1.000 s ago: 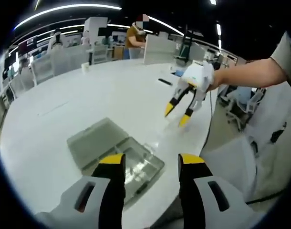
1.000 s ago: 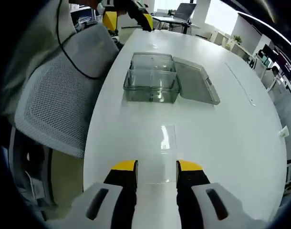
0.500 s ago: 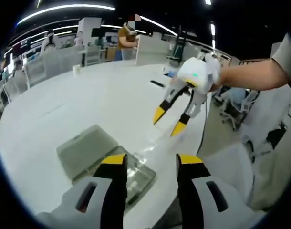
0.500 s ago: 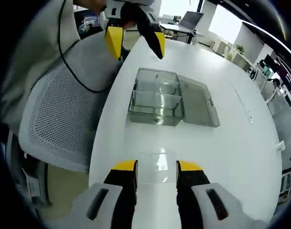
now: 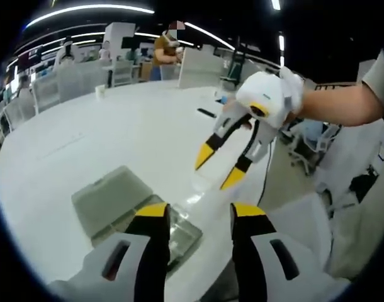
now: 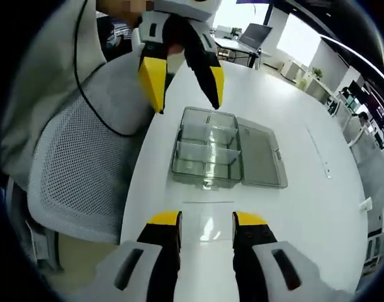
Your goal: Insert the divider into the dual guide fixture by aligning both edges with the guide slots and pushing it downward to the bottom, including one-sided entry, uneven engagement, binding, and posture correction.
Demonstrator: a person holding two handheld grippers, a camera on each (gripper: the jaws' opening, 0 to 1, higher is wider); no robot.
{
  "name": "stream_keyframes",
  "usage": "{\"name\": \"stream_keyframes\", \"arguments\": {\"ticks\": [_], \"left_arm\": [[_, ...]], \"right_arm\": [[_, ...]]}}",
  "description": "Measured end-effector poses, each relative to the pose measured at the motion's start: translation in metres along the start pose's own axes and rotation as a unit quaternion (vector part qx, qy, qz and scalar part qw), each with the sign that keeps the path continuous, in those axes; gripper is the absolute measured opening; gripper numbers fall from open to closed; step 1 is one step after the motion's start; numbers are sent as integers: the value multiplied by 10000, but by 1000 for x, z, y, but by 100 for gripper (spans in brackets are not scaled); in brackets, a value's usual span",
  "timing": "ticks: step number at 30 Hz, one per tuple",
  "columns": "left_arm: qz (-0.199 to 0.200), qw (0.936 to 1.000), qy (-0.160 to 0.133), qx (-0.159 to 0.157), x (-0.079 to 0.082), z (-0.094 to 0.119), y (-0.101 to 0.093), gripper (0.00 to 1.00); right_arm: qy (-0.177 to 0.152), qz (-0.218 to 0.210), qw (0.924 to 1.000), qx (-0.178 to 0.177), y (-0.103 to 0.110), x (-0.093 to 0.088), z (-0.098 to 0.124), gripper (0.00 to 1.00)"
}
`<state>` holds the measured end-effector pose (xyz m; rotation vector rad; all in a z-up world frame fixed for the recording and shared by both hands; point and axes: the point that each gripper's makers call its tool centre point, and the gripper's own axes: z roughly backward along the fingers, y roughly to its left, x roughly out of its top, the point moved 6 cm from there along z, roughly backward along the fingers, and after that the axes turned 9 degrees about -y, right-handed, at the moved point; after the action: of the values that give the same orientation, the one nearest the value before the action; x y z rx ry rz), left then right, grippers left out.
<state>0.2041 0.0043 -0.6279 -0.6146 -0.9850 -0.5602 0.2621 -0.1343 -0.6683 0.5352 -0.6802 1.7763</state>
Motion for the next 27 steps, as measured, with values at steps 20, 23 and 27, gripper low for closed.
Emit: {"name": "stream_keyframes", "arguments": {"ticks": [20, 23, 27], "left_arm": [[259, 9996, -123, -3, 5, 1, -1, 33], [320, 9994, -140, -17, 6, 1, -2, 32], [401, 9991, -156, -34, 7, 1, -3, 31]], "right_arm": [[-127, 199, 9997, -21, 2, 30, 0, 27], [-188, 221, 9996, -29, 2, 36, -1, 27], [-233, 286, 9993, -25, 3, 45, -3, 27]]}}
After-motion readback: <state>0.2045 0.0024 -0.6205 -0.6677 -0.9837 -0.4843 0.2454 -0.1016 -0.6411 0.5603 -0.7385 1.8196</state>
